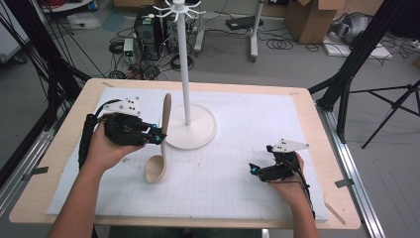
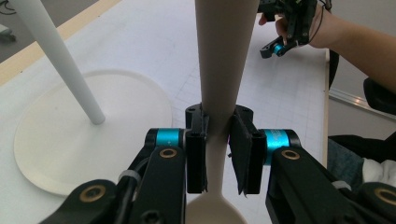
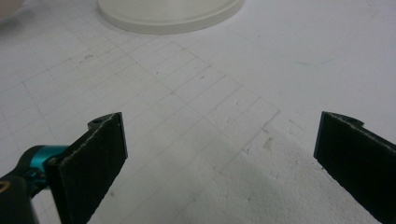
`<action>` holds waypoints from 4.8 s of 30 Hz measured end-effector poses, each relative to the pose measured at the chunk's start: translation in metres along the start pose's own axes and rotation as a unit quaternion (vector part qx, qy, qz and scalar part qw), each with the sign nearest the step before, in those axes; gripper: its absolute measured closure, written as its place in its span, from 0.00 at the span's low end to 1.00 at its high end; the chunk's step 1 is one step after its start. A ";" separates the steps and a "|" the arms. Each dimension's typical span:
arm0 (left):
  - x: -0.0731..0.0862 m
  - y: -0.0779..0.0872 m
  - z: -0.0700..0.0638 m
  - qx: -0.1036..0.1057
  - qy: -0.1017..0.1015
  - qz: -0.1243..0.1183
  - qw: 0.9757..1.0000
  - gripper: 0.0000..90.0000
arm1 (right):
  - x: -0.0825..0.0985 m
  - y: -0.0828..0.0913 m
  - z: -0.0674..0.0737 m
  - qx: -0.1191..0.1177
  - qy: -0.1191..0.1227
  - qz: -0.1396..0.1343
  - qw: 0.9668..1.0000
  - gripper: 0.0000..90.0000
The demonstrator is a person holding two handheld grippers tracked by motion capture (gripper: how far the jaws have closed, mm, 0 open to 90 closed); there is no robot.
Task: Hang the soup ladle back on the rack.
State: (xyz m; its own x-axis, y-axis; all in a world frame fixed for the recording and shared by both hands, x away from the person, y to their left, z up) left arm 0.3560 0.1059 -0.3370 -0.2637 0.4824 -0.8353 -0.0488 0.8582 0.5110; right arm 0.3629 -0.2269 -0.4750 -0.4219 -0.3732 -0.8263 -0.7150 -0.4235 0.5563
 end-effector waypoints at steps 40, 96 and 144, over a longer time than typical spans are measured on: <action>-0.053 0.067 0.023 0.020 -0.008 0.024 0.999 0.85 | -0.001 0.001 0.001 -0.005 -0.004 -0.003 1.000 0.02; -0.120 0.087 0.080 -0.028 0.028 0.059 0.997 0.85 | -0.005 0.005 -0.002 -0.005 -0.007 -0.017 1.000 0.02; -0.136 0.069 0.087 -0.058 0.059 0.143 0.986 0.85 | -0.005 0.004 -0.001 -0.010 -0.009 -0.018 1.000 0.02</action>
State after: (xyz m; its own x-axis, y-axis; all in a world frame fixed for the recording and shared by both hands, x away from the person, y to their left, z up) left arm 0.4722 0.1148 -0.2063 -0.3919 0.6727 -0.6276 -0.0633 0.6609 0.7478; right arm 0.3628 -0.2275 -0.4681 -0.4070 -0.3427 -0.8467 -0.7183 -0.4525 0.5284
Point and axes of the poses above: each handheld gripper's, and its own axes: y roughly backward along the jaws, x roughly out of its underside, z roughly to its left, the point moved 9 cm from there along -y, roughly forward along the jaws, and after that the axes turned 13 degrees about x, right-handed, at the moved point
